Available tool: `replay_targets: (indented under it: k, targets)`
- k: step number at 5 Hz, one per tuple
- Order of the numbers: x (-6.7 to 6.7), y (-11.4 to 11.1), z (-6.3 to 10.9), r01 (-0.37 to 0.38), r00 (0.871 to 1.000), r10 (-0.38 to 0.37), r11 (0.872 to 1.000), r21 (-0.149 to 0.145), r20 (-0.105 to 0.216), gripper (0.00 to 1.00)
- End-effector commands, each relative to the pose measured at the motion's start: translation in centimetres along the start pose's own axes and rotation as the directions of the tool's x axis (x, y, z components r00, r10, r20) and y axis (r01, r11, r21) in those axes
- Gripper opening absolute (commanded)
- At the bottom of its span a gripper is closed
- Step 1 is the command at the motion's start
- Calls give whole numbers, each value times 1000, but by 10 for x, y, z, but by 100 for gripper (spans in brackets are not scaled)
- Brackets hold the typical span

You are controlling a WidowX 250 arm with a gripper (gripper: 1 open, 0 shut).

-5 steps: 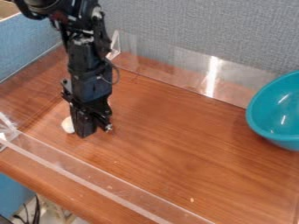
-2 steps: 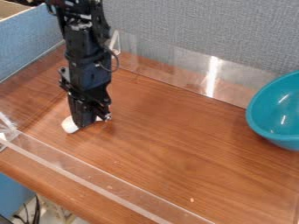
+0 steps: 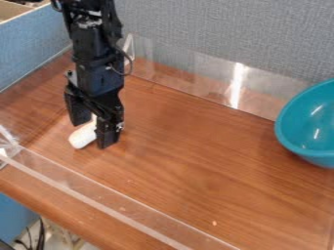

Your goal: Put the mushroom in the blue bowl

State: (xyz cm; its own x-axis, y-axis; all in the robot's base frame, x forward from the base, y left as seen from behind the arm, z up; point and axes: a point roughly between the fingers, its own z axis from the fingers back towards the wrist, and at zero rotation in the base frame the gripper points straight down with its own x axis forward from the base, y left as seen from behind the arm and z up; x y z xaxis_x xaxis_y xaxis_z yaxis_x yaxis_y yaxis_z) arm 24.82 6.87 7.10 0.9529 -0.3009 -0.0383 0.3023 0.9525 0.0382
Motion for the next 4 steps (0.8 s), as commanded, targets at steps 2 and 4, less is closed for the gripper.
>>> replay_targets:
  k: [2,4]
  targets:
    - [7,14,0,1,1000,-2,1000,24,31,100]
    - [8,20,-14,2,1000,-3,1000,11,18,100]
